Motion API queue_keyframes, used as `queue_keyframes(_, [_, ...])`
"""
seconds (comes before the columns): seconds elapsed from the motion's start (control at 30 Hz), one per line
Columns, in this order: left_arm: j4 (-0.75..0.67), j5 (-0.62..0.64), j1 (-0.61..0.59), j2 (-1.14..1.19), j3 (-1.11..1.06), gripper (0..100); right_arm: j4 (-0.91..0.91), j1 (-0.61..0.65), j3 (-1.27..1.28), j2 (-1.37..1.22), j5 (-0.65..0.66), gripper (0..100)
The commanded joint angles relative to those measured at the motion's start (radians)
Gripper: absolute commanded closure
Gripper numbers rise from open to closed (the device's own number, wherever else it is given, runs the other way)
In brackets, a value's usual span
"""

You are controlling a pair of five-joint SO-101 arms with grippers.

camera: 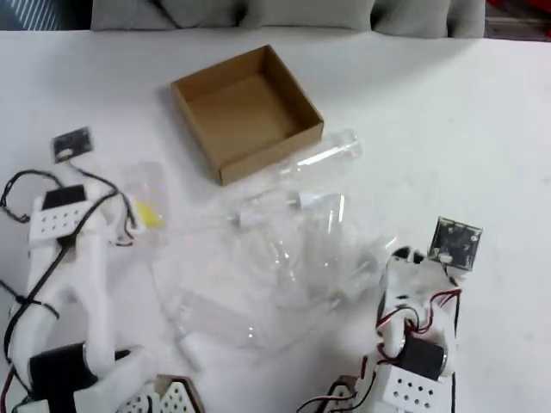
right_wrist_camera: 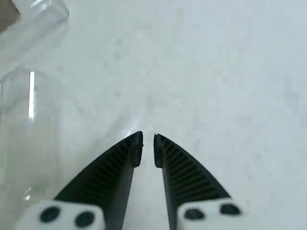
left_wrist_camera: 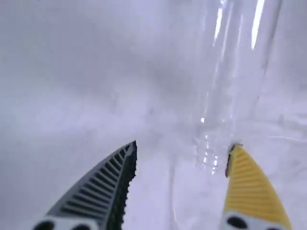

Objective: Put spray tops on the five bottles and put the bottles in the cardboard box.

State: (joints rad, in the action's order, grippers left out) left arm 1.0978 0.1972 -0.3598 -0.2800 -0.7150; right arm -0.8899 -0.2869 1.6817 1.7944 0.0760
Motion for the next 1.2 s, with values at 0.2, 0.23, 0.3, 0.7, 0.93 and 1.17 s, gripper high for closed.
queue_keyframes(0.2, [-0.137,-0.012,-0.117,-0.251,-0.180,71,0.067,0.130,-0.196,0.001,0.212,98.1])
queue_keyframes(0.23, [-0.140,-0.014,-0.110,-0.260,-0.187,71,0.061,0.147,-0.229,0.001,0.229,98.2])
queue_keyframes(0.3, [-0.155,-0.014,-0.108,-0.262,-0.193,71,0.064,0.176,-0.285,-0.019,0.255,98.2])
queue_keyframes(0.7, [-0.215,-0.109,-0.211,-0.231,-0.242,71,0.007,0.317,-0.835,-0.845,0.253,97.7])
queue_keyframes(0.93, [-0.321,-0.307,-0.208,-0.185,-0.307,71,-0.142,0.412,-1.336,-1.356,0.249,91.3])
queue_keyframes(1.17, [-0.354,-0.311,-0.163,-0.140,-0.299,71,-0.228,0.476,-1.898,-1.871,0.249,88.7])
